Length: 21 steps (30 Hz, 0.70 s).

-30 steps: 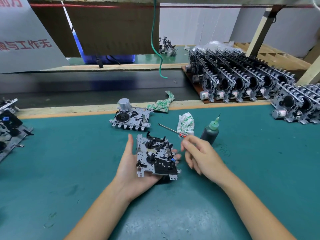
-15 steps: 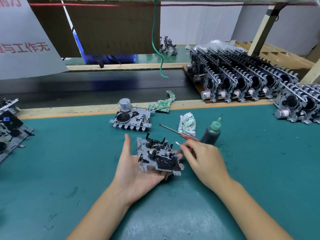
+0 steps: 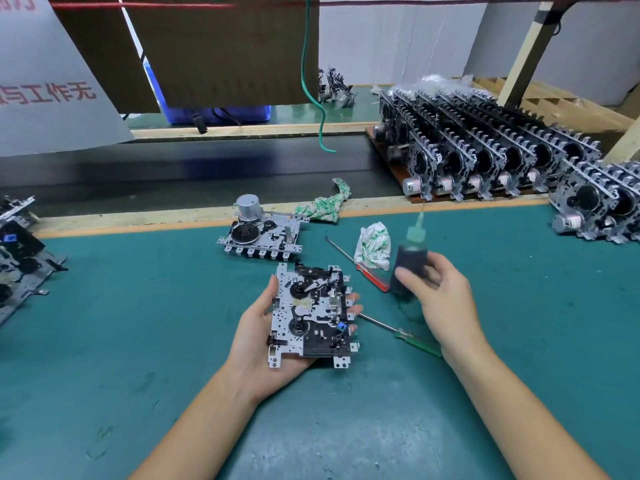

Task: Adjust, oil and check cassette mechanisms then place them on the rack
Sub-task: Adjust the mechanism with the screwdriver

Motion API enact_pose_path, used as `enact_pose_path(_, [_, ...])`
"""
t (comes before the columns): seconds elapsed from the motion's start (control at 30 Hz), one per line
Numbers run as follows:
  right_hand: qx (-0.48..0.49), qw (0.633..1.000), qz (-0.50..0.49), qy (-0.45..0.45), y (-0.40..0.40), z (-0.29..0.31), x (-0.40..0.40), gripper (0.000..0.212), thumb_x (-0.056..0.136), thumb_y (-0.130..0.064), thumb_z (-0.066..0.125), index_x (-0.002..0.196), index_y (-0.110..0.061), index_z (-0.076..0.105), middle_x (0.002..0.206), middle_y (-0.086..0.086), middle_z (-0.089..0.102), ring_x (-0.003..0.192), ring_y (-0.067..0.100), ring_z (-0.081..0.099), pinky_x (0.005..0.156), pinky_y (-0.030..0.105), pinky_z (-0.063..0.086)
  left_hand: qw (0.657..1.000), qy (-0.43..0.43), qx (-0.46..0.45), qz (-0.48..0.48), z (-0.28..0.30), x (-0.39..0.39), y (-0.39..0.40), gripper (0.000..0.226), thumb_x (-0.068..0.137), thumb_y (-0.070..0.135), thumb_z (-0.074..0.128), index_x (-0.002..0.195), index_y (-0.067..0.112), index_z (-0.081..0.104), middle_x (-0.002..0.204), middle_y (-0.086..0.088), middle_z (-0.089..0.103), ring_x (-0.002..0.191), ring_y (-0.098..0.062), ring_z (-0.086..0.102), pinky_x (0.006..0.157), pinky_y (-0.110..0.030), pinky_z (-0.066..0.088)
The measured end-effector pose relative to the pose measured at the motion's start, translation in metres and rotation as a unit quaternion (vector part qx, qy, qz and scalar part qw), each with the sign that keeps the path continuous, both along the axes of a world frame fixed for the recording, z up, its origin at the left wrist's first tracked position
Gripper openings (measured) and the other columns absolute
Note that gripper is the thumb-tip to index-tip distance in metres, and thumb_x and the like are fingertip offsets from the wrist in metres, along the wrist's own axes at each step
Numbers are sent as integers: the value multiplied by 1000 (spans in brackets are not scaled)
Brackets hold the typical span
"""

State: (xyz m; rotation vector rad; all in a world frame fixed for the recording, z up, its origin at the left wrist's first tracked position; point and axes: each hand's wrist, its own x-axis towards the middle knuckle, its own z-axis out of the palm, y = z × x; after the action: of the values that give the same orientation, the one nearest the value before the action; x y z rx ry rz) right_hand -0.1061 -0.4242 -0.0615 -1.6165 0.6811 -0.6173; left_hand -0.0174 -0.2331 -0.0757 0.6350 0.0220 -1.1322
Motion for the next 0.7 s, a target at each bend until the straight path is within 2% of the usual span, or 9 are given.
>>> enact_pose_path(0.03, [13,999,17,-30,2,3,1,23,89,-10,62,107,-23,58,100,-9,67,79,-8,62,74,8,45,1000,-4,3,-3,0,1,0,70,93,53,36,125,-6,56,135,-31,48,123,-43,50,106,-55,37])
enact_pose_path(0.1, [26,996,34,-77,4,7,2,23,93,-14,56,106,-34,57,85,-16,66,65,2,59,73,20,49,1000,-8,8,-7,-2,1,0,71,92,54,36,125,-5,56,135,-31,48,124,-43,49,107,-53,33])
enact_pose_path(0.17, [40,992,36,-113,4,11,0,26,91,-15,58,103,-38,57,74,-10,66,54,10,52,64,28,48,1000,-9,7,-8,-2,2,0,71,92,54,38,125,-6,57,134,-31,49,124,-43,49,106,-52,34])
enact_pose_path(0.23, [120,977,53,-171,6,16,-2,20,82,-16,65,97,-30,65,68,-5,63,50,10,47,56,24,44,1000,-11,7,-10,-3,3,-1,70,91,54,39,124,-6,57,134,-31,49,123,-43,50,105,-53,35])
enact_pose_path(0.3, [259,935,75,-229,10,20,0,16,72,-17,67,88,-19,71,65,-3,59,49,7,42,50,19,42,1000,-15,8,-11,-4,3,-1,70,91,54,39,124,-5,58,134,-31,50,123,-43,51,104,-52,36])
enact_pose_path(0.37, [322,913,64,-242,12,22,2,22,68,-20,66,88,-12,66,64,-3,58,46,5,38,45,16,39,1000,-18,7,-9,-5,4,-1,69,90,54,40,124,-4,58,134,-30,50,123,-43,51,104,-53,37])
enact_pose_path(0.47, [292,929,49,-224,18,19,2,31,66,-33,67,84,-11,56,61,-3,60,45,5,42,39,17,36,1000,-22,1,-12,-7,5,-1,69,91,54,38,125,-3,58,134,-30,50,123,-43,51,104,-55,39])
enact_pose_path(0.6, [200,959,26,-200,27,15,2,42,65,-40,80,83,-8,59,66,-1,62,55,12,53,41,20,39,1000,-25,-7,-12,-7,5,-1,69,89,54,39,123,-3,60,133,-29,51,122,-43,52,101,-55,41])
enact_pose_path(0.7, [152,969,-5,-197,27,12,4,31,75,-37,66,79,-8,54,59,-4,59,47,11,48,39,20,37,1000,-23,-5,-13,-8,5,-1,69,90,55,39,123,-2,60,133,-29,51,123,-42,51,103,-53,41])
